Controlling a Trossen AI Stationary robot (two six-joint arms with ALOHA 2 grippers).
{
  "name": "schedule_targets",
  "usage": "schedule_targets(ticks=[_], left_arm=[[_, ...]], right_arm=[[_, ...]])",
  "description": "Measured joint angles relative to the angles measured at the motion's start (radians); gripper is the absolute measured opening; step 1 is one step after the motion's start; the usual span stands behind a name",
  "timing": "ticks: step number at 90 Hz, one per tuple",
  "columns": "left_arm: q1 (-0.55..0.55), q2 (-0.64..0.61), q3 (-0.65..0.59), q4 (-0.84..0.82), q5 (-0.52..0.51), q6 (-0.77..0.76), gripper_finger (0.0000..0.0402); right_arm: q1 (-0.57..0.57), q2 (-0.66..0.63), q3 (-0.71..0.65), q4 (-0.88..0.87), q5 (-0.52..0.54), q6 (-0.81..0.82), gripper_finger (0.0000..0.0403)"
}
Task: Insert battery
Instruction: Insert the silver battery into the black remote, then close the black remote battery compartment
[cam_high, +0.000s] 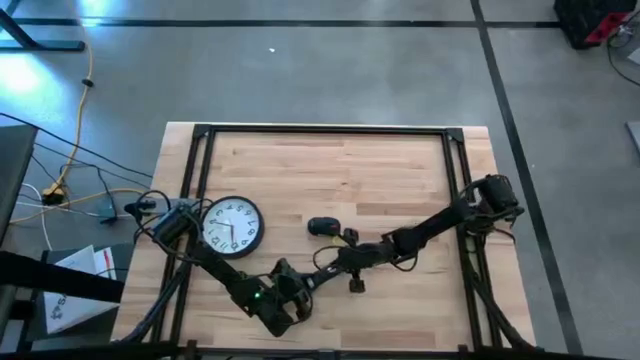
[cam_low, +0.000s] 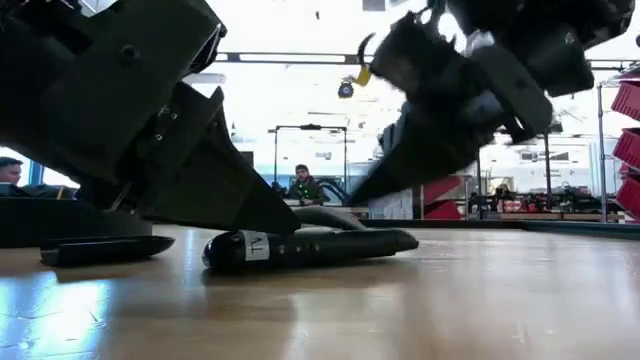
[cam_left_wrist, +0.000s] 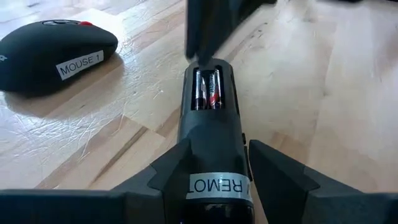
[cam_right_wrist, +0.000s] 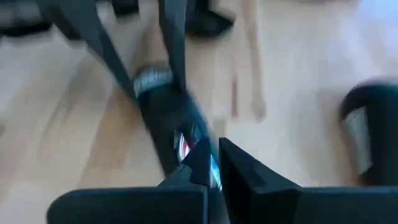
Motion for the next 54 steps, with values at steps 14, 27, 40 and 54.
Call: schedule_targets(ticks=[14, 27, 40, 54], left_arm=[[0.002, -0.023, -0.002, -0.011, 0.006, 0.038, 0.0146], [0.005, -0.077, -0.004, -0.021, -0.004, 0.109, 0.0146], [0.005, -0.142, -0.003, -0.02, -0.033, 0.203, 0.0146], [0.001, -0.229, -0.002, -0.045, -0.07, 0.299, 0.0146]], right_arm=[[0.017, -0.062, 0.001, -0.019, 0.041, -0.082, 0.0], [0.02, -0.11, -0.004, -0.044, 0.056, -0.119, 0.0], [0.012, -0.167, -0.07, -0.029, 0.076, -0.107, 0.0], [0.015, -0.253, -0.176, 0.071, 0.104, -0.059, 0.0]])
